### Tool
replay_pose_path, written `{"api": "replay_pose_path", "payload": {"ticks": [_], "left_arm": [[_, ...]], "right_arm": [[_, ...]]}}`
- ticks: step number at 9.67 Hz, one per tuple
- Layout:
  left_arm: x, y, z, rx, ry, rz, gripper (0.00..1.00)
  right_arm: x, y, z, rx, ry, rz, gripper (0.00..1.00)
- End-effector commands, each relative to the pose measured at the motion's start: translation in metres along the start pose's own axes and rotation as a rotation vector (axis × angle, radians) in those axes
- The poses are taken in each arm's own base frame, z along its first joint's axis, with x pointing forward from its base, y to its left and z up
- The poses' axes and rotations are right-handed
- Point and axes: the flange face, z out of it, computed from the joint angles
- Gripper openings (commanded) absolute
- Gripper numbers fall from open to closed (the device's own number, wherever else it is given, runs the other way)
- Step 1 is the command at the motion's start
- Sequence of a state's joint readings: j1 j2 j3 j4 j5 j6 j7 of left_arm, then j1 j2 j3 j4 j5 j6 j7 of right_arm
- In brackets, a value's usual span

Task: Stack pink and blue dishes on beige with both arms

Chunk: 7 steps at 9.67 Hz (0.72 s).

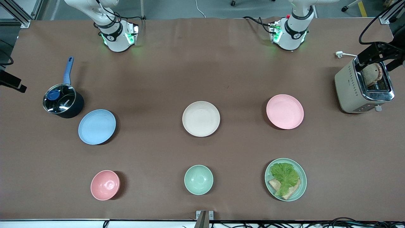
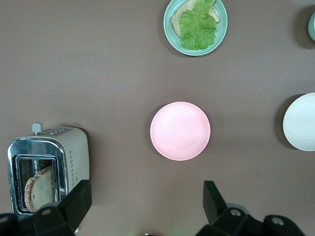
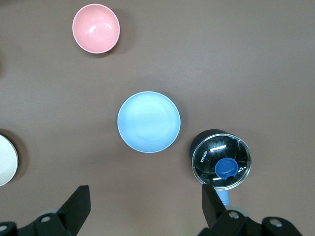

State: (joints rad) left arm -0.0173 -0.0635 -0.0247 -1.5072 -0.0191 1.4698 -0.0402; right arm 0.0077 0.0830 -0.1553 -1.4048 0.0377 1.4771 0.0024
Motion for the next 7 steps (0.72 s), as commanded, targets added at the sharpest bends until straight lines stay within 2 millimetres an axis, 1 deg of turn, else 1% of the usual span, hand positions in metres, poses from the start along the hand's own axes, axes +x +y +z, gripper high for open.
{"api": "replay_pose_path", "payload": {"ticks": [1, 3, 4, 5, 6, 7], "left_arm": [[0.004, 0.000, 0.012, 0.007, -0.023, 0.020, 1.00], [0.005, 0.000, 0.012, -0.001, -0.021, 0.016, 1.00], [0.005, -0.003, 0.015, -0.008, -0.029, 0.014, 1.00], [0.006, -0.003, 0.024, -0.011, -0.043, 0.016, 0.97], [0.010, -0.010, 0.044, -0.015, -0.058, 0.000, 0.97], [0.016, -0.025, 0.075, -0.056, -0.059, -0.026, 0.97]], "right_arm": [[-0.007, 0.000, -0.002, 0.001, 0.007, 0.016, 1.00], [-0.007, 0.000, -0.002, 0.001, 0.007, 0.019, 1.00], [-0.007, 0.000, -0.002, 0.001, 0.007, 0.018, 1.00], [-0.007, 0.000, -0.002, 0.001, 0.006, 0.018, 1.00], [-0.007, 0.000, -0.002, 0.001, 0.004, 0.016, 1.00], [-0.007, 0.000, -0.001, 0.001, 0.003, 0.016, 1.00]]}}
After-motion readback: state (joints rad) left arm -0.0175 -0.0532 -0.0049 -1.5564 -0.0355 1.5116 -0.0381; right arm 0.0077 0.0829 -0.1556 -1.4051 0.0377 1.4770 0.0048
